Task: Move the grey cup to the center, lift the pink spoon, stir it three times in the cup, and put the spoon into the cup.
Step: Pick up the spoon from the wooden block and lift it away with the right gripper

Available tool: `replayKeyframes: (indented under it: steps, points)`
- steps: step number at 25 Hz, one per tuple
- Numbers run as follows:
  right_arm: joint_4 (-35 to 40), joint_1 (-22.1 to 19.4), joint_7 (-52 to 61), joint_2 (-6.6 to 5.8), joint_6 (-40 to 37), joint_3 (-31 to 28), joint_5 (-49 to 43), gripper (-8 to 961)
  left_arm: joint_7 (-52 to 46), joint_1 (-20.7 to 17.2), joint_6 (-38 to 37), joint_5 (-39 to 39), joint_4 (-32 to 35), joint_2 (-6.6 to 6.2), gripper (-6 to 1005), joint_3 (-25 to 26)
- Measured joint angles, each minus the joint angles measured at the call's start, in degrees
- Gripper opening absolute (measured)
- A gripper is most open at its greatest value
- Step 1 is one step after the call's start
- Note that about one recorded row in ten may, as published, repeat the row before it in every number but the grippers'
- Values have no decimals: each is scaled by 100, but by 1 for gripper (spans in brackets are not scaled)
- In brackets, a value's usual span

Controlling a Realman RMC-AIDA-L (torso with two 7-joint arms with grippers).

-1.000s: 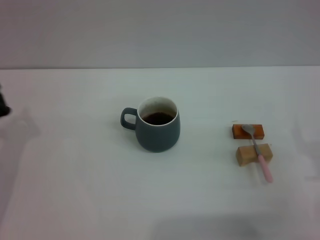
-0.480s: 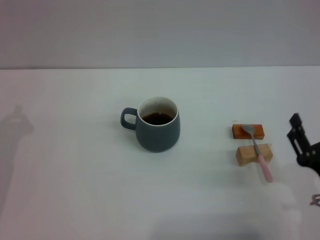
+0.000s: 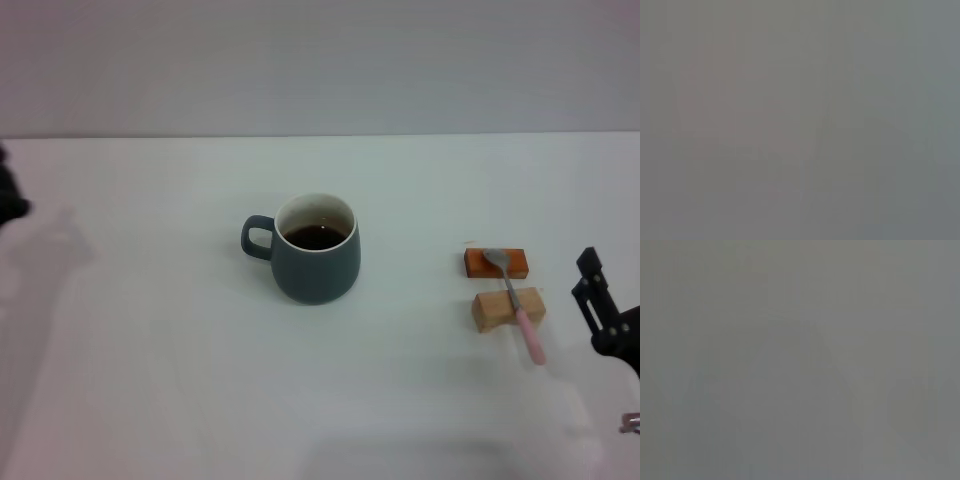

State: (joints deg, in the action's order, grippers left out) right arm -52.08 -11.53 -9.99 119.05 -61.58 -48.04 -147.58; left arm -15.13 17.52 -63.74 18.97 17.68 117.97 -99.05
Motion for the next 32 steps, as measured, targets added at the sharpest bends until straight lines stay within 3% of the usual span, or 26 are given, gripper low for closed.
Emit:
replayKeyframes:
  steps: [6, 17, 23, 32]
  points:
    - [-362, -94, -651, -16, 66, -236, 20, 675, -3, 465, 402, -143, -471, 50, -2, -975]
    - [-879, -41, -815, -58, 552, -1194, 24, 676, -148, 290, 813, -115, 156, 113, -2, -2337]
    - [-851, 96, -815, -60, 587, -1353, 23, 676, -185, 279, 1257, -85, 707, 112, -2, -2682]
    - [-803, 175, -787, -57, 651, -1488, 27, 676, -377, 435, 1648, -78, 974, 111, -2, -2852]
